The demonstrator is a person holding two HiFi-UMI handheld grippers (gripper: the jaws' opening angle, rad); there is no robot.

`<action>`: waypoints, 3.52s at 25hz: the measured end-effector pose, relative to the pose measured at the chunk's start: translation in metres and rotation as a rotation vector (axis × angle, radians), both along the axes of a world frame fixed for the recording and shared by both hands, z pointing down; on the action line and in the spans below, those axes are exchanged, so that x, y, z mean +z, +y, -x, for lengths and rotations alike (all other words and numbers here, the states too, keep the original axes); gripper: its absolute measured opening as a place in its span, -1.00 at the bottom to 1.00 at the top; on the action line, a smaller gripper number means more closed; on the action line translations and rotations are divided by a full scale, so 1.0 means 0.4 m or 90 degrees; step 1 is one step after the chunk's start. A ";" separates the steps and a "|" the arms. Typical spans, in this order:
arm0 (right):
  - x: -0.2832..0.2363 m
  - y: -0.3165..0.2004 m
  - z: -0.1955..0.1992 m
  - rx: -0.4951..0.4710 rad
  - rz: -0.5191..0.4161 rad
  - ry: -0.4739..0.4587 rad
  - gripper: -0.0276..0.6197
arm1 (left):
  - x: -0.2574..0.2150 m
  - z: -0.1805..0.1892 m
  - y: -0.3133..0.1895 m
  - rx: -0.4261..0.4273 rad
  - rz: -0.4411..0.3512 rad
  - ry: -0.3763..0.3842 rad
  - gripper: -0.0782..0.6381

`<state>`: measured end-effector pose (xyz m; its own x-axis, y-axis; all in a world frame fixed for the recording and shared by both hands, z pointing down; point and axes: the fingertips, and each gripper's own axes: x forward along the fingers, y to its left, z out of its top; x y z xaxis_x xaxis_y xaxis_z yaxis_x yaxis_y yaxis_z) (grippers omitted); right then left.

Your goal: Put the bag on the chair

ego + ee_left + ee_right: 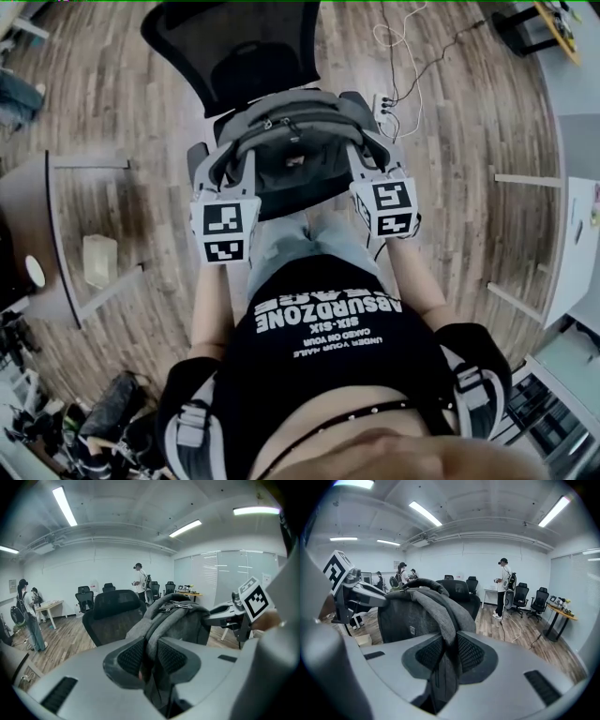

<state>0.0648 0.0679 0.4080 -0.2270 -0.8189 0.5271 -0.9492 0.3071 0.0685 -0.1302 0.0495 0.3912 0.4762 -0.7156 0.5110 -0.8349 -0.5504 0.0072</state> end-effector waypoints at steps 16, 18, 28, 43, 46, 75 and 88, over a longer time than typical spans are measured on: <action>-0.035 -0.158 0.037 0.005 -0.017 0.007 -0.65 | -0.033 0.039 -0.170 -0.010 -0.021 0.030 -0.51; -0.042 -0.175 0.037 0.000 -0.021 0.004 -0.65 | -0.040 0.039 -0.182 -0.017 -0.026 0.033 -0.51; -0.083 -0.298 0.032 -0.029 -0.043 -0.013 -0.65 | -0.084 0.038 -0.272 -0.053 -0.048 0.043 -0.51; -0.096 -0.473 -0.030 -0.072 -0.055 -0.045 -0.64 | -0.111 -0.021 -0.414 -0.110 -0.070 0.023 -0.51; -0.087 -0.505 -0.042 -0.077 -0.051 -0.052 -0.64 | -0.104 -0.031 -0.444 -0.120 -0.067 0.013 -0.51; 0.022 -0.644 -0.082 -0.086 -0.009 -0.063 -0.64 | 0.009 -0.071 -0.556 -0.137 -0.013 -0.010 -0.51; 0.078 -0.669 -0.099 -0.070 0.012 -0.057 -0.63 | 0.068 -0.085 -0.584 -0.128 0.011 -0.012 -0.51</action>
<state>0.1044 -0.1998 0.4390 -0.3610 -0.7769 0.5158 -0.9120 0.4095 -0.0216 -0.0962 -0.1839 0.4184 0.3151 -0.7864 0.5314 -0.9278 -0.3731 -0.0021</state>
